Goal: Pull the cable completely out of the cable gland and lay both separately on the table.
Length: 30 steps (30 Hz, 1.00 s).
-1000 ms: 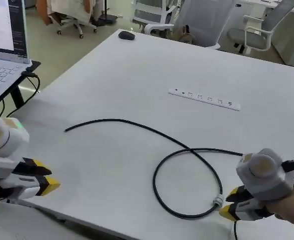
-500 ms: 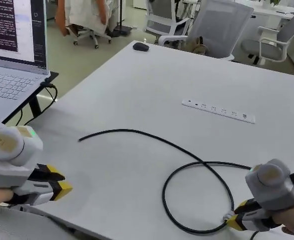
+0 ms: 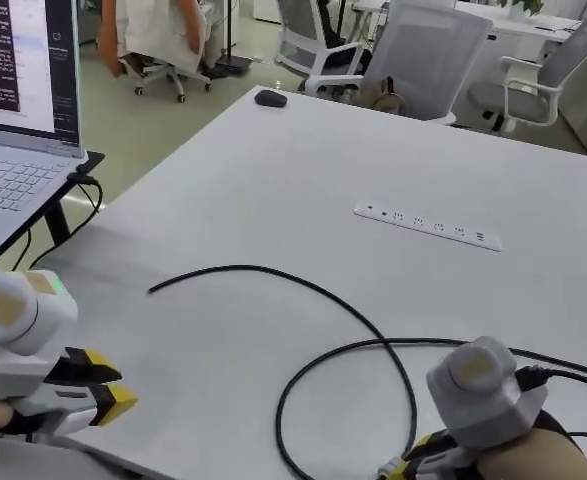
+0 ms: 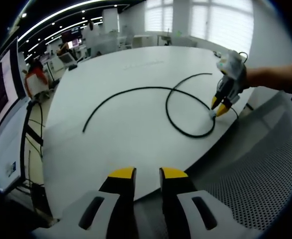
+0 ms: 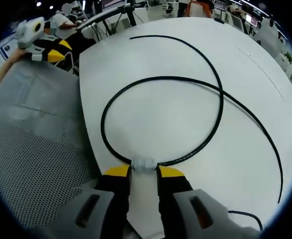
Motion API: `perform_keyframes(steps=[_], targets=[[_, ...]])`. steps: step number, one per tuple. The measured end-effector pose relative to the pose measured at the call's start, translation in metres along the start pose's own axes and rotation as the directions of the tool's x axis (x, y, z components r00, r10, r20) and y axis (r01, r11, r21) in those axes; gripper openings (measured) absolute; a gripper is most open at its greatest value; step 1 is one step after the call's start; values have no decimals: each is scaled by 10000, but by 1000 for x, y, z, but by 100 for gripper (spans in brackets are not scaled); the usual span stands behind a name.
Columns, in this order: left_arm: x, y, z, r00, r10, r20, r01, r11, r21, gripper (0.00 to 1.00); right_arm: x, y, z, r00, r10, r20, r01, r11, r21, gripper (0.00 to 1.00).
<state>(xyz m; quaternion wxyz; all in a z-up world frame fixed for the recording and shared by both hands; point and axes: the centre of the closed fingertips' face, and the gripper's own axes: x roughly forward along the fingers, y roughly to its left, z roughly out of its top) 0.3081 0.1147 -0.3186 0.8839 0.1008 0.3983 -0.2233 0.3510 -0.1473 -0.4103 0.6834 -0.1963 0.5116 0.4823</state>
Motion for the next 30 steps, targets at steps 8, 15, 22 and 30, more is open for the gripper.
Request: perform_keyframes(steps=[8,15,22,30], targets=[[3,-7,-6,9969,-105,-785,219,9890,1461,22,17,43,20,9844,1632,664,-1707,9766,1306,0],[8,-19,10,9881,77,-1537,595,9021,4275,24,-1,56,33,9779,1929,808,-1956,9803,269,6],[37,-93,55,9635,-2489,-985,2660,8503,4541,28,-39,54,20,9854,1390,980,-1321,9885,-733,15],[78,-162,48,8779,-4156,-2380,4788,7482,4594,29,-72,54,-29,9973,-92,724,121,9991,-399,19]])
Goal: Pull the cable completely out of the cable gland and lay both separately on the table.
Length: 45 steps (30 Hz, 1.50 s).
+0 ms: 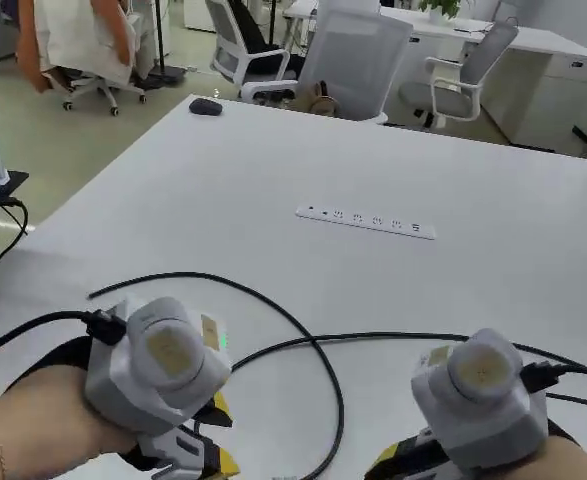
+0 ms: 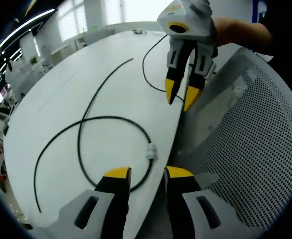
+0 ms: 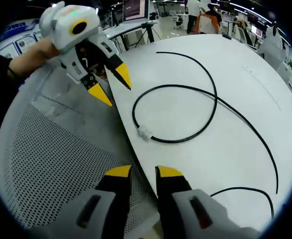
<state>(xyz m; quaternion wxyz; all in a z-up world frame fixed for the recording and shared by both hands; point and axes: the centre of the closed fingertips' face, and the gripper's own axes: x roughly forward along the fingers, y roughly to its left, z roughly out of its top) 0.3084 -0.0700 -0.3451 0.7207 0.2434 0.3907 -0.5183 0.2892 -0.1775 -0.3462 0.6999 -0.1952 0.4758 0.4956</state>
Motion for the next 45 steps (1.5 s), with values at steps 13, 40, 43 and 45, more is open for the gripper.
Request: perform_keyframes(steps=[13,40,43,45], targets=[[65,5,-5,9938,-504,-993,497,9987,-100,23,-36,4,-18,9898,-1095,915,985,9882,1169,19],[66,5,0,9968,-85,-789,192,9905,1362,18,-36,15,-6,9910,-1092,768,1027,9911,848,18],[51,7,13,9980,254,-584,-97,9667,2558,18,-31,20,-1,9941,-880,638,850,9952,480,18],[40,6,22,9985,398,-387,-264,9535,3001,17,-28,23,6,9952,-731,646,717,9972,225,19]])
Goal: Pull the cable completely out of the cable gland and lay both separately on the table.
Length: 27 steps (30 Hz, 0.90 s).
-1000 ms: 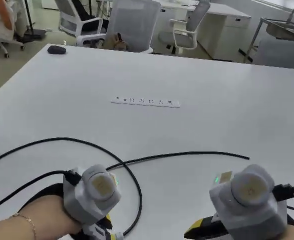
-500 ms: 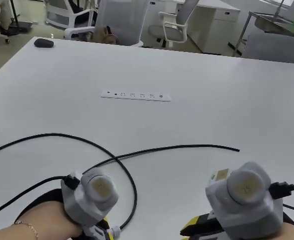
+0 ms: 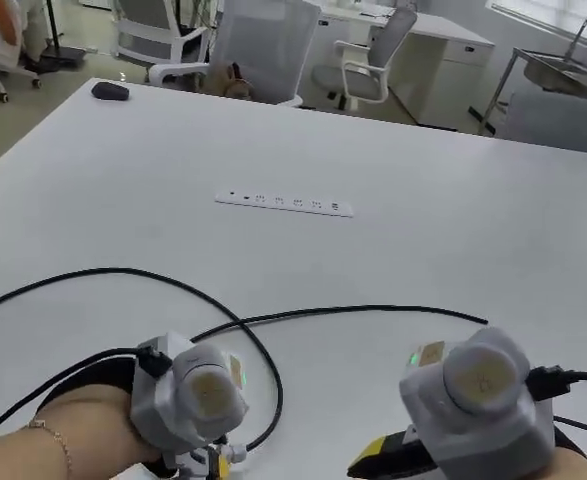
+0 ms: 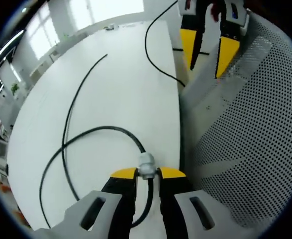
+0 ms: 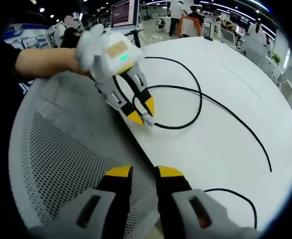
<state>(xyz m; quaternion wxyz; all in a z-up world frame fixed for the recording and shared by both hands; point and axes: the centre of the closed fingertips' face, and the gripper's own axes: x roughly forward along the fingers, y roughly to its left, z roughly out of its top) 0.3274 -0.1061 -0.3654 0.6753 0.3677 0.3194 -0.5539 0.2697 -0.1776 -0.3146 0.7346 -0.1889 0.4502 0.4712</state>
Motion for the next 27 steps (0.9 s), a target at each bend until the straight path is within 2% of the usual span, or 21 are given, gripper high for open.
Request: perform_keyframes(steps=[2,3,5,7,10,13,15,17,21,22,23,24,25,27], targets=[[-12,0,5,9999,89,82,-92,9994,336,17,2,4,7,9998,193,77,-191,9996,-217,19],[-21,1,11,9996,161,236,-181,9962,851,17,3,6,12,9993,342,156,-335,9984,-460,19],[-34,-1,16,9987,223,461,-240,9990,382,17,5,8,24,9976,633,297,-597,9923,-1086,20],[-46,-7,21,9953,60,964,-89,9995,293,17,5,6,37,9958,801,451,-730,9873,-1412,21],[-59,-10,18,9952,166,966,-217,9984,529,17,6,4,53,9927,1062,567,-941,9784,-1841,22],[-74,-10,17,9950,397,916,-471,9957,796,17,10,7,70,9831,1762,492,-1573,9516,-2641,25],[-80,-10,18,9942,559,919,-649,9930,987,17,12,6,80,9803,1900,535,-1669,9426,-2891,25],[-86,-11,21,9930,646,992,-770,9889,1270,17,16,11,92,9716,2317,489,-2025,9199,-3359,26],[-92,-12,29,9885,872,1237,-1080,9790,1730,17,25,28,103,9425,3342,-104,-3098,8613,-4028,28],[-93,-12,31,9874,942,1272,-1166,9763,1823,17,28,32,102,9341,3540,-455,-3395,8420,-4194,29],[-94,-13,33,9869,989,1273,-1220,9744,1889,17,29,33,100,9304,3598,-707,-3524,8243,-4432,29],[-94,-14,34,9870,1003,1259,-1244,9715,2015,17,31,33,99,9302,3565,-876,-3552,8139,-4598,29],[-94,-14,34,9869,1045,1226,-1286,9694,2092,17,33,33,101,9331,3486,-889,-3491,8175,-4580,28],[-94,-15,35,9875,1017,1204,-1269,9663,2238,17,35,33,102,9313,3505,-988,-3553,8149,-4579,27]])
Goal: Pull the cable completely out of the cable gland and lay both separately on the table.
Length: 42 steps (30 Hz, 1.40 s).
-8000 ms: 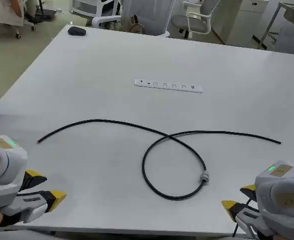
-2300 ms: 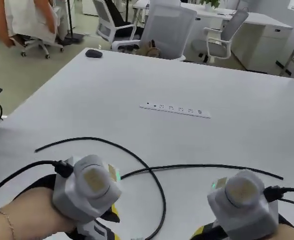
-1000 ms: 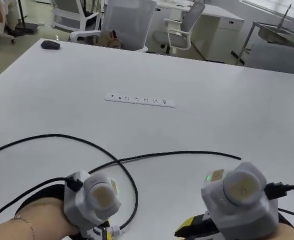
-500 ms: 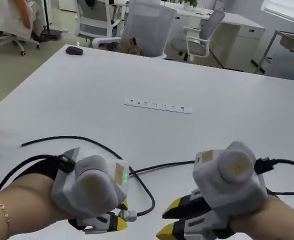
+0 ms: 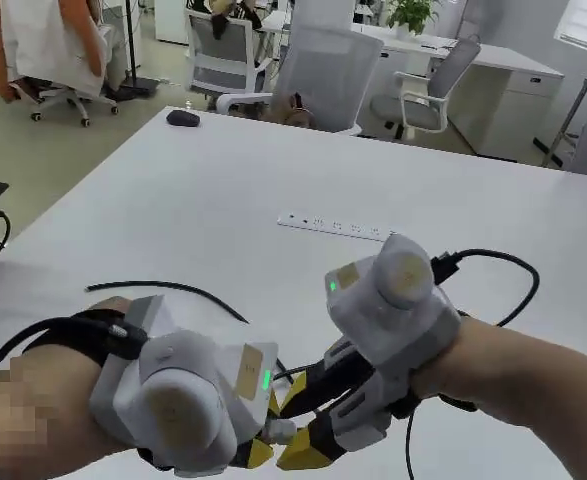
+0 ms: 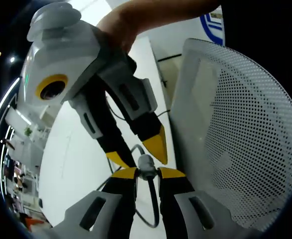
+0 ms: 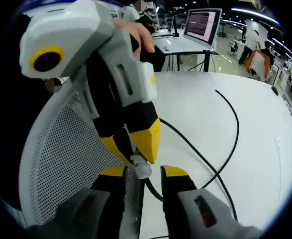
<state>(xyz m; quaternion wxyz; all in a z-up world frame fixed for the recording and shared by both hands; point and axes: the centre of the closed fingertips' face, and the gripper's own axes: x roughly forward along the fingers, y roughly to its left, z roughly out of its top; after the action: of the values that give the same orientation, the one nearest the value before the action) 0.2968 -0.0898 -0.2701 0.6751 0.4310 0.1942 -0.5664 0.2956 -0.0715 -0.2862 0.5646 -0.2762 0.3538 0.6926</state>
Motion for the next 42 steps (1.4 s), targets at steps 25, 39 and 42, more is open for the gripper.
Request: perform_keyframes(steps=[25,39,42], targets=[[4,5,5,9644,-918,2480,2100,8359,-5071,17,-6,-3,-13,9368,-3386,-878,2836,8821,-3760,12],[11,1,-7,9718,-938,2164,1992,8178,-5399,17,-14,-24,-26,8534,-5185,-542,4922,8356,-2438,40],[8,5,-6,9834,-450,1758,1152,9034,-4131,17,-17,-27,-36,8439,-5308,-776,5082,8374,-2013,29]])
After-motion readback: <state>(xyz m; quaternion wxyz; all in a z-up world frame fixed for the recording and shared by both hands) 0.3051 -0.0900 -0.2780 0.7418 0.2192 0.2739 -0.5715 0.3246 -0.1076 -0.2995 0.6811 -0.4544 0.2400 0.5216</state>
